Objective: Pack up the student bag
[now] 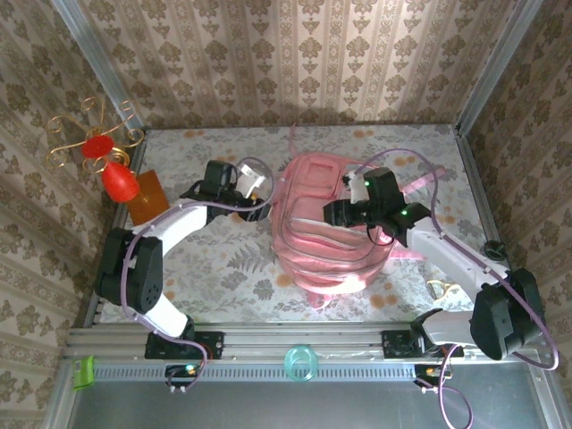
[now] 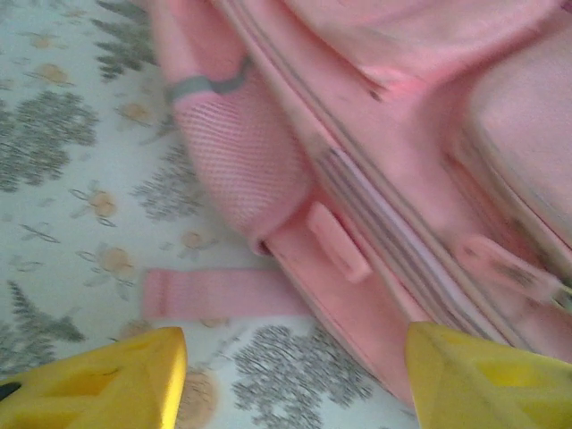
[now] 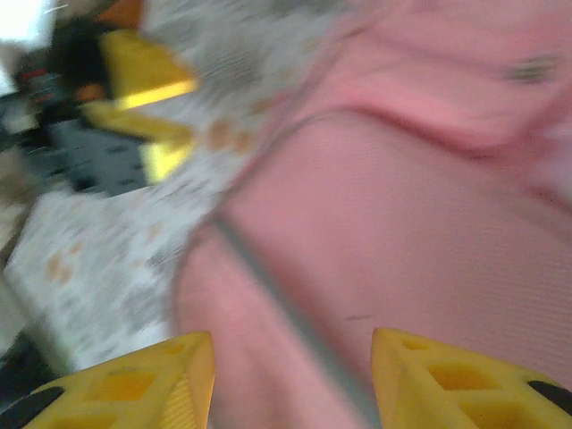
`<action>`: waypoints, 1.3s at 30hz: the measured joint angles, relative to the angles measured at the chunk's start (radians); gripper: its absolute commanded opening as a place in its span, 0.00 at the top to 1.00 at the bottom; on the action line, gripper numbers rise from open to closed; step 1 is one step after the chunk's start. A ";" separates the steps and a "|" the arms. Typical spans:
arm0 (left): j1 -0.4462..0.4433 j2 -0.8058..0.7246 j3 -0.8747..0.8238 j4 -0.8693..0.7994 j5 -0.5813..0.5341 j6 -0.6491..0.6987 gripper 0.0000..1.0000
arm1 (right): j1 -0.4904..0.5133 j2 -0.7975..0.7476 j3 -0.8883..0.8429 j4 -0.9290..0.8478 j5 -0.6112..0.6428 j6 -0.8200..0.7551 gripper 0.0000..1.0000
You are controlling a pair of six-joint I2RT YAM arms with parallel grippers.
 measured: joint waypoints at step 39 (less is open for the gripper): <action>-0.234 -0.402 -0.387 0.117 0.094 -0.612 0.26 | 0.021 0.806 0.893 -0.196 0.198 -0.372 0.39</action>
